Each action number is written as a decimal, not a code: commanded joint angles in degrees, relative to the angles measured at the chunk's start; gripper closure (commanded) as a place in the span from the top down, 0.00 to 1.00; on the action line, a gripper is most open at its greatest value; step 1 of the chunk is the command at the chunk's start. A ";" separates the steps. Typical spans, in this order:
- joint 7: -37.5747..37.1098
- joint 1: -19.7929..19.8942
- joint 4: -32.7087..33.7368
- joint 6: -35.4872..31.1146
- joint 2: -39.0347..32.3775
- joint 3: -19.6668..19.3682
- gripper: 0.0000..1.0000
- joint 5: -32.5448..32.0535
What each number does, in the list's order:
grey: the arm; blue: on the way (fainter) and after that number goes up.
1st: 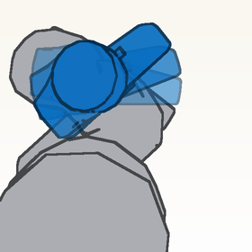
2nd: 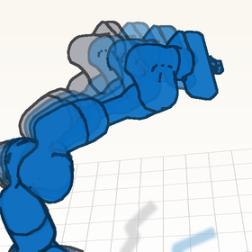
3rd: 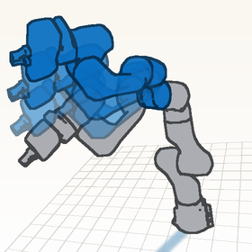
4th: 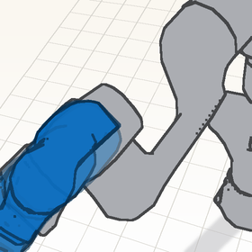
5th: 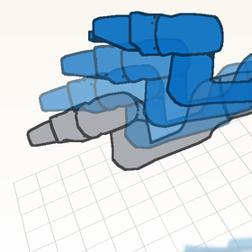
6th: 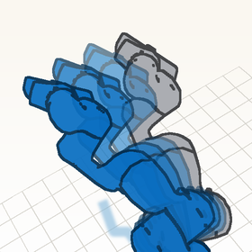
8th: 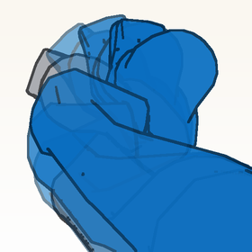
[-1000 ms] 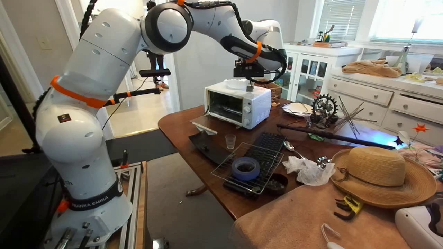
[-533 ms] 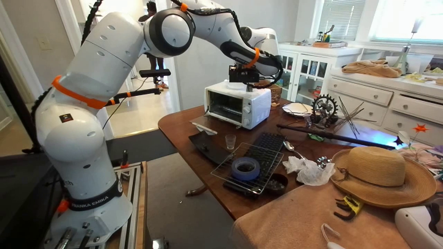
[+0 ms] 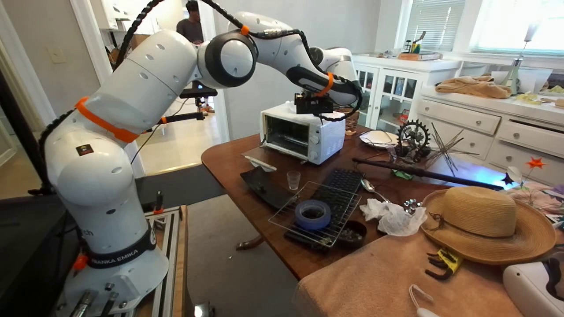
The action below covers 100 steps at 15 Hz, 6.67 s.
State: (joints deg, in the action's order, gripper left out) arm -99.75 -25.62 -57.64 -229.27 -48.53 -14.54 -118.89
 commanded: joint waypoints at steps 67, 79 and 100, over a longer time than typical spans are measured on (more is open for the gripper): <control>-43.74 -4.08 -28.53 43.57 4.40 -25.27 0.24 15.73; -33.11 2.12 -28.75 51.24 -0.68 -20.91 0.24 27.53; 28.90 20.93 -4.92 67.44 -11.12 10.37 0.24 62.44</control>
State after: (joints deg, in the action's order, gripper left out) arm -72.68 -5.14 -71.08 -164.25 -54.15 -5.06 -58.61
